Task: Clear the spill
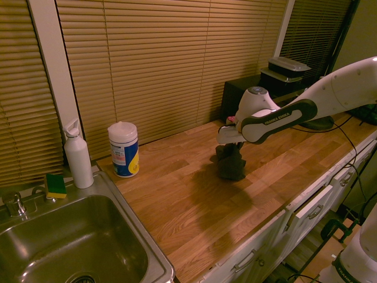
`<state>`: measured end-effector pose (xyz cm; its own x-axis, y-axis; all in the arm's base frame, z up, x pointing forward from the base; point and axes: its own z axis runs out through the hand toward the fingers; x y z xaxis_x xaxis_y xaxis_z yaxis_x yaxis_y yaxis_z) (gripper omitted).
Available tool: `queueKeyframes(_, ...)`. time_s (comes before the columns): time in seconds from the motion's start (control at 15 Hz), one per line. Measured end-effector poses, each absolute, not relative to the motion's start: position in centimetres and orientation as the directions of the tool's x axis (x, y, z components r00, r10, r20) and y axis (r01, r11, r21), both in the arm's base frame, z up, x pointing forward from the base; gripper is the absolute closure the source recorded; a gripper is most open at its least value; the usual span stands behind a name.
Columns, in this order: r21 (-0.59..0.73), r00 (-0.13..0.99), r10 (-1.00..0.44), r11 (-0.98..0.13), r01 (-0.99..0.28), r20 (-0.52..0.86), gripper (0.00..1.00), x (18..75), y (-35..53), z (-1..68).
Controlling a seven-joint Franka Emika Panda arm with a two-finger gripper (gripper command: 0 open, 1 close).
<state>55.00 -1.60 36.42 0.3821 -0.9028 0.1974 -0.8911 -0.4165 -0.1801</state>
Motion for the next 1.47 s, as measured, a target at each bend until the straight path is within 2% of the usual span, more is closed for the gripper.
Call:
queueKeyframes(0.6, -0.158, 0.574, -0.804, -0.594, -0.789, 0.158, 1.0, 54.8, 7.7, 36.8)
queueKeyframes(1.13, -0.124, 0.69, -0.711, -0.703, -0.7, 0.133, 1.0, 54.4, 16.3, 36.8)
queueKeyframes(1.47, -0.125, 0.727, -0.676, -0.736, -0.665, 0.121, 1.0, 54.5, 22.5, 37.4)
